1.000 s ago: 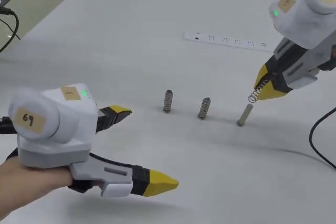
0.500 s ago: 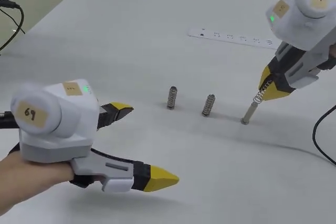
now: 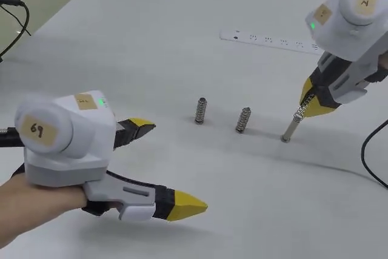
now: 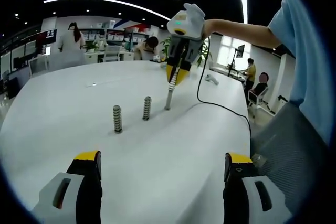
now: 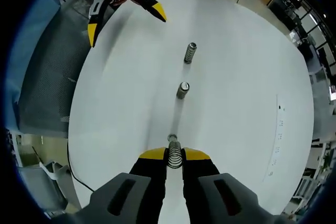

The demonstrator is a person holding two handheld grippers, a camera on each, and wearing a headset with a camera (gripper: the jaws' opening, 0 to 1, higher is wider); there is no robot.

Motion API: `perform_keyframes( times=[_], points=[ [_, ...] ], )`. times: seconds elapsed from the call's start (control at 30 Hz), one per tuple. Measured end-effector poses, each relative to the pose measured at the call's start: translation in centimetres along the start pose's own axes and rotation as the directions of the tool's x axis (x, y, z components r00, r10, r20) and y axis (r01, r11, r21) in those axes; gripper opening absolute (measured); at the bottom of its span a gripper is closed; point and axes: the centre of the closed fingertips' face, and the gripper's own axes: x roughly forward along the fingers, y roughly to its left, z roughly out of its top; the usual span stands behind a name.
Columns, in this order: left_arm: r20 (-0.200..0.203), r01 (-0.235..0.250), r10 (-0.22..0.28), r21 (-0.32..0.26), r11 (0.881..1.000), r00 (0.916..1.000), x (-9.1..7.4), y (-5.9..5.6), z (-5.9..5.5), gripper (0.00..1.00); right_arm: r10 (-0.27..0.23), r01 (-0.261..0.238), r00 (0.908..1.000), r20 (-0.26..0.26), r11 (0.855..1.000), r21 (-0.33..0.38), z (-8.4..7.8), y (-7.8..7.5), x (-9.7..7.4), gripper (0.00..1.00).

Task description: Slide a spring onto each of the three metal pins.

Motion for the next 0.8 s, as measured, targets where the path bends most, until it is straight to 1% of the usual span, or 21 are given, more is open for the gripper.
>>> perform_keyframes(
  times=[0.27,0.3,0.37,0.53,0.7,0.8],
  points=[
    [-0.002,0.000,0.000,-0.005,1.000,1.0000,0.0,0.1,-0.1,0.95,0.009,-0.009,0.9999,-0.008,1.000,0.002,-0.2,-0.2,0.5,0.08],
    [-0.003,-0.001,0.001,-0.005,1.000,1.0000,0.0,0.1,-0.1,0.95,0.016,-0.016,0.9998,-0.010,1.000,0.005,-0.3,-0.1,0.6,0.08],
    [-0.004,0.001,-0.001,-0.008,1.000,1.0000,0.0,0.1,-0.2,0.95,0.012,-0.012,0.9999,-0.010,1.000,-0.003,-0.3,-0.3,0.8,0.08],
    [-0.006,0.000,0.000,-0.009,1.000,1.0000,0.1,0.2,-0.3,0.95,0.027,-0.027,0.9995,-0.015,1.000,0.005,-0.4,-0.5,1.5,0.08],
    [-0.007,0.000,0.000,-0.015,1.000,1.0000,0.1,0.2,-0.3,0.95,0.030,-0.030,0.9993,-0.021,1.000,-0.005,-0.5,-0.7,2.1,0.08],
    [-0.010,0.000,0.000,-0.016,1.000,1.0000,0.1,0.2,-0.4,0.94,0.034,-0.033,0.9992,-0.023,0.999,0.002,-0.6,-0.9,2.5,0.08]
  ],
)
